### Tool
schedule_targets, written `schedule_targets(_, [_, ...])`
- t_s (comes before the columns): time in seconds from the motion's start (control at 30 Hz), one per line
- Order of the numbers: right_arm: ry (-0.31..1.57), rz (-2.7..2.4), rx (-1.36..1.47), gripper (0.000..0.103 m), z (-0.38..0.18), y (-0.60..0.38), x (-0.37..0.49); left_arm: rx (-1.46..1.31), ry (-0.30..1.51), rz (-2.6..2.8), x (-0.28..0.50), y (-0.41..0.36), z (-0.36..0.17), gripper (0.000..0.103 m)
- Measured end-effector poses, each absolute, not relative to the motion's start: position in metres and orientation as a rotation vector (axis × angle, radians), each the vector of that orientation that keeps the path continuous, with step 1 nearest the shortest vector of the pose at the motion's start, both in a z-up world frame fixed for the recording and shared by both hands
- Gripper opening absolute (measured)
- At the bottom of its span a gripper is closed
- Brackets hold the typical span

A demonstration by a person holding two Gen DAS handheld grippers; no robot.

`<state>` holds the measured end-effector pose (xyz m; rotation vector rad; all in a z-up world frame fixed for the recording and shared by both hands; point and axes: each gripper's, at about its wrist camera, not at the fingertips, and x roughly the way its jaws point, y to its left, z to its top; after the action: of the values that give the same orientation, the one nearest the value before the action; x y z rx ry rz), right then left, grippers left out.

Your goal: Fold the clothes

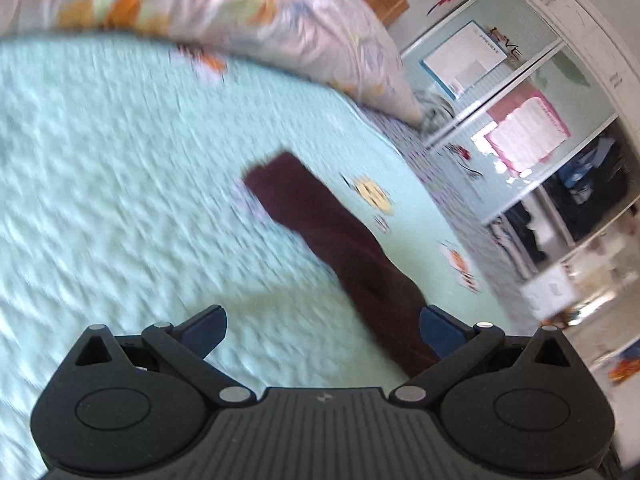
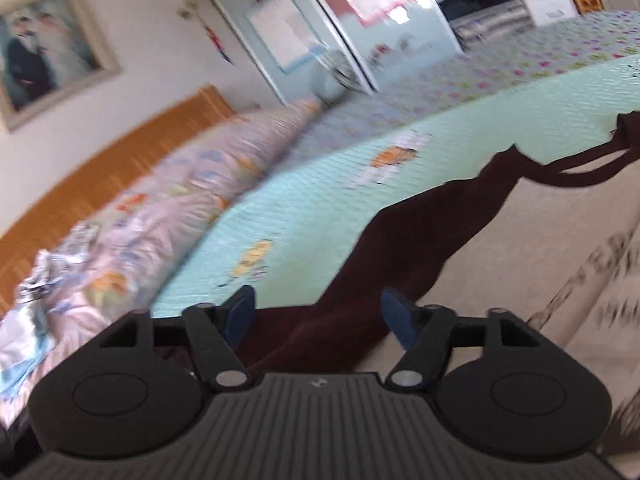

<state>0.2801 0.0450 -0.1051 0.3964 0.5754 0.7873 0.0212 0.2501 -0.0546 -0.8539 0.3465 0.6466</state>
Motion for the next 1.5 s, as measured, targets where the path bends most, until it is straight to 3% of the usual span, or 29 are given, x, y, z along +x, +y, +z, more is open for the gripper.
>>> schedule_targets(0.07, [0.501,0.786,0.351,0.086,-0.140,0.043,0.265,-0.730,0.336,0.700,0.020,0.255,-0.049,0.102])
schedule_targets(0.13, [0.540,0.787,0.415,0.081,-0.164,0.034,0.274,-0.571,0.354,0.709,0.025,0.260,-0.046,0.102])
schedule_targets(0.33, [0.578,0.858,0.547,0.082,-0.174,0.018,0.293,-0.080,0.436,0.658,0.050,0.280,-0.038,0.102])
schedule_targets(0.47, [0.575,0.894,0.608,0.082,-0.177,0.010,0.296,0.011,0.533,0.547,0.073,0.304,-0.053,0.102])
schedule_targets(0.7, [0.576,0.914,0.644,0.082,-0.176,0.009,0.297,0.030,0.507,0.372,0.079,0.330,-0.067,0.102])
schedule_targets(0.8, [0.576,0.915,0.647,0.082,-0.176,0.009,0.297,0.018,0.539,0.327,0.085,0.336,-0.072,0.085])
schedule_targets(0.83, [0.576,0.916,0.647,0.082,-0.176,0.009,0.297,0.027,0.561,0.320,0.090,0.337,-0.074,0.072])
schedule_targets(0.87, [0.575,0.916,0.648,0.083,-0.177,0.009,0.296,0.034,0.585,0.307,0.094,0.338,-0.076,0.049])
schedule_targets(0.93, [0.575,0.916,0.649,0.083,-0.177,0.010,0.296,0.042,0.632,0.277,0.102,0.340,-0.079,0.019])
schedule_targets(1.13, [0.570,0.918,0.655,0.083,-0.177,0.010,0.295,-0.023,0.623,0.269,0.118,0.342,-0.045,0.011])
schedule_targets(1.3, [0.567,0.920,0.665,0.083,-0.178,0.009,0.295,-0.496,0.465,0.231,0.121,0.380,0.027,0.011])
schedule_targets(1.5, [0.565,0.921,0.670,0.083,-0.177,0.009,0.295,-0.633,0.433,0.330,0.147,0.414,0.081,0.011])
